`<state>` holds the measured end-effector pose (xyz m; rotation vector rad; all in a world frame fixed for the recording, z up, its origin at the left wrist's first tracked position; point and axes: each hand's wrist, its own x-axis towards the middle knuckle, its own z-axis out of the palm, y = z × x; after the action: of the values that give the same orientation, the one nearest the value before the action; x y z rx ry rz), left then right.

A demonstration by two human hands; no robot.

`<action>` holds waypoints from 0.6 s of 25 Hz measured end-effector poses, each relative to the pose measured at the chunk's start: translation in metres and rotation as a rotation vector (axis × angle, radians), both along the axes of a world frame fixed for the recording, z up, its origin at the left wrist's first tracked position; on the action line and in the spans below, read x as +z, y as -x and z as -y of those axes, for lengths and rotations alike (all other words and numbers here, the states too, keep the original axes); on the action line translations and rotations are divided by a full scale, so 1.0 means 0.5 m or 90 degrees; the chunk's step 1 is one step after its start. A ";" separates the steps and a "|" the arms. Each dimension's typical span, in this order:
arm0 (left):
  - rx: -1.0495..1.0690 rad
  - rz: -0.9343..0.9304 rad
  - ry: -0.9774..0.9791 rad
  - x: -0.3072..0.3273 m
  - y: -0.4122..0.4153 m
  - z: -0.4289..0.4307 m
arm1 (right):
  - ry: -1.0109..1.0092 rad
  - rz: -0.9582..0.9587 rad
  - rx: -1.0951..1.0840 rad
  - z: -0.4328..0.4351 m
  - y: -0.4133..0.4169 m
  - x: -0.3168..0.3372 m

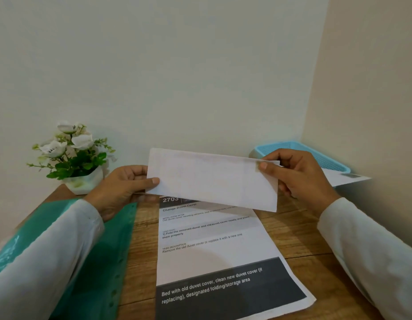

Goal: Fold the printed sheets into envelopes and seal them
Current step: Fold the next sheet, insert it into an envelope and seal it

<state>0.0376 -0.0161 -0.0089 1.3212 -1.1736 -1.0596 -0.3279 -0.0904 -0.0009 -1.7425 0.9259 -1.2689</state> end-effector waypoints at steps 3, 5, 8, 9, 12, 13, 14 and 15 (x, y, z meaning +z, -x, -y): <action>0.006 0.031 0.006 0.014 0.032 -0.001 | -0.016 0.024 -0.038 -0.008 0.031 0.010; 0.020 0.063 0.045 0.022 0.049 0.003 | -0.021 0.028 -0.048 -0.015 0.046 0.019; 0.036 0.083 0.093 0.043 0.104 0.022 | -0.017 0.065 -0.075 -0.026 0.089 0.034; 0.047 0.073 0.105 0.049 0.127 0.032 | -0.014 0.078 -0.084 -0.030 0.106 0.040; 0.068 -0.002 0.123 0.065 0.193 0.065 | -0.013 0.127 -0.111 -0.038 0.156 0.056; 0.060 -0.007 0.118 0.069 0.217 0.076 | -0.017 0.149 -0.133 -0.038 0.176 0.059; 0.040 0.002 0.111 0.072 0.241 0.085 | -0.023 0.171 -0.163 -0.037 0.195 0.061; 0.011 0.015 0.106 0.073 0.271 0.093 | -0.028 0.185 -0.201 -0.037 0.216 0.061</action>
<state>-0.0979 -0.0627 0.0274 1.2140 -1.2381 -0.9166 -0.4362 -0.0720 0.0297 -1.3647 1.0728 -1.6398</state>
